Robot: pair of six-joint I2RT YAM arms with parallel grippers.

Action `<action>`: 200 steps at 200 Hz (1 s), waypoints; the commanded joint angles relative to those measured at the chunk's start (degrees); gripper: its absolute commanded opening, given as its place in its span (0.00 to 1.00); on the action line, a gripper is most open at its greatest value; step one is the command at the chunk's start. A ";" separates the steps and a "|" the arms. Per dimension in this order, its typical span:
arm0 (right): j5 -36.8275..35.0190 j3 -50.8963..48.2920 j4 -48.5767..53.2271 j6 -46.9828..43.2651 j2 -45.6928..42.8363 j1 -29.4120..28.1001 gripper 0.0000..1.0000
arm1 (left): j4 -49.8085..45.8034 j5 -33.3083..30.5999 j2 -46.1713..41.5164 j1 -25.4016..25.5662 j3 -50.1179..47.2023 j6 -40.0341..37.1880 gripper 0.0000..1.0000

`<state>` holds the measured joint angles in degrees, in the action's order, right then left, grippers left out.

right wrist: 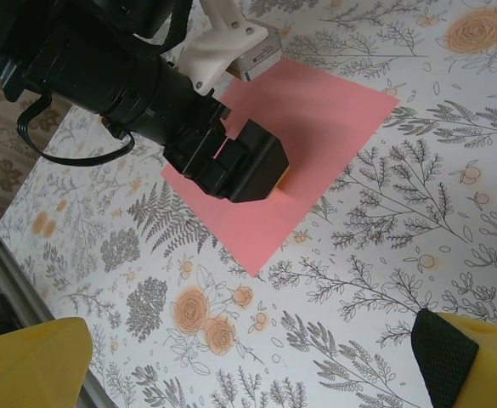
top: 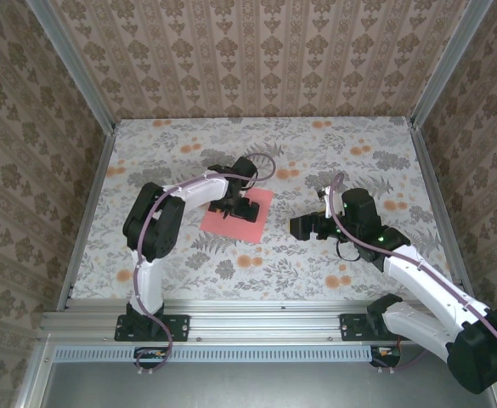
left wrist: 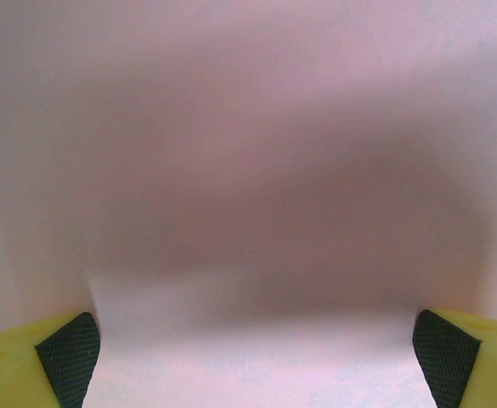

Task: Fold a paper plane with a square sheet of paper (pick it up from the middle)
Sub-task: Move the square sheet of paper to the center of the table.

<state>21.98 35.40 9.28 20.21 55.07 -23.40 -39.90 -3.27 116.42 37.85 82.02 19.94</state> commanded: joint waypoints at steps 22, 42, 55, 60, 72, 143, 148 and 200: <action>1.97 -0.59 -0.53 1.60 0.65 0.02 1.00 | -2.07 -1.06 1.86 1.32 -2.54 10.15 1.00; 2.04 -0.15 0.50 1.42 0.65 -0.01 1.00 | -3.36 -2.73 1.53 3.48 -3.09 17.82 1.00; 2.10 0.16 1.24 1.23 0.66 -0.02 1.00 | -4.22 -2.81 1.36 4.94 -3.01 22.94 1.00; 2.17 0.25 1.71 1.06 0.67 0.02 1.00 | -4.14 -2.34 1.26 5.39 -3.07 24.85 1.00; 2.19 0.65 2.76 0.62 0.57 -0.06 1.00 | -4.22 -1.21 1.02 6.54 -2.85 29.08 1.00; 1.07 1.02 8.64 -1.58 -1.39 -0.03 1.00 | -6.83 0.00 3.72 13.47 3.73 41.27 1.00; 0.93 1.07 9.23 -1.70 -1.45 0.02 1.00 | -6.67 0.31 4.09 13.91 4.16 41.75 1.00; 2.63 -0.22 10.58 -1.97 -4.20 0.02 1.00 | -8.97 -1.46 6.80 16.27 10.84 40.32 1.00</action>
<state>23.07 35.27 17.43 19.27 53.04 -23.42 -45.98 -4.89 121.49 53.30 90.43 59.00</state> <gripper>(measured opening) 0.997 0.994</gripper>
